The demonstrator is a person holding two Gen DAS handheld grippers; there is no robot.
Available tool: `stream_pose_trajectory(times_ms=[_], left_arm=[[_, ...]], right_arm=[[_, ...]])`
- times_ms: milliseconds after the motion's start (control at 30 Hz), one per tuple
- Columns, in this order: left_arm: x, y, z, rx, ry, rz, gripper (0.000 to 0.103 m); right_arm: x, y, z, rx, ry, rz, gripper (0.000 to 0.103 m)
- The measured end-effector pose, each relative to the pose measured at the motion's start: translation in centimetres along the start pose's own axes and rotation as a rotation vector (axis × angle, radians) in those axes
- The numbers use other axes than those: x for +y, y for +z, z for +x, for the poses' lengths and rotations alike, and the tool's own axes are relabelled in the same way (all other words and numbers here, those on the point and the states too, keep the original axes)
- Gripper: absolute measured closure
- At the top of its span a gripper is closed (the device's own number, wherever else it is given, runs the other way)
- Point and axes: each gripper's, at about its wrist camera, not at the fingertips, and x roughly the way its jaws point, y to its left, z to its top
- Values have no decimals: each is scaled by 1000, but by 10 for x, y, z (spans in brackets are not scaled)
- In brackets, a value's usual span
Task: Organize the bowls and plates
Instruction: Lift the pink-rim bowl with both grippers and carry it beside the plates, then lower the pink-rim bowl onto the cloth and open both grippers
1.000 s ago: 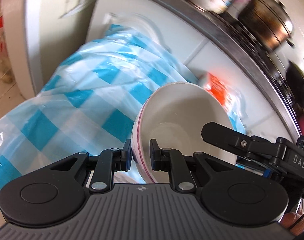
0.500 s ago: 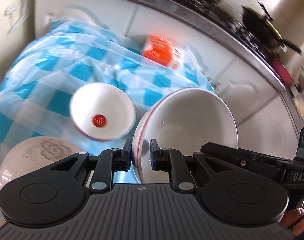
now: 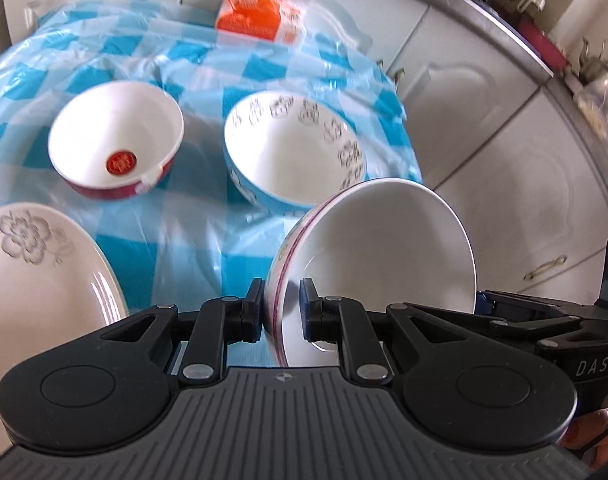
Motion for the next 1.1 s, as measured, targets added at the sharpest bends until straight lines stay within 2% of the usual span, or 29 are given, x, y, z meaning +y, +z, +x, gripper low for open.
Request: stream_pose_trajectory(times_ms=[333,900,967,1067,1100], left_arm=[[-3,-11,22,30,43,9,88],[15,-10,38,37,28,-38,88],[16,-8,34,25,25,-32,84],[20,-6,29,27,20,-35,65],[21,-5,26,26,15,-33,62]], right_arm=[[-14,-16,13,-3,-14,24,21],[-23,-20,26,-8,-31,80,21],[-25,-21,24,-22,-27,94,21],[-27,-20,17,-57,-20,110,17],[-28,-19,14,-70,-22,114,15]])
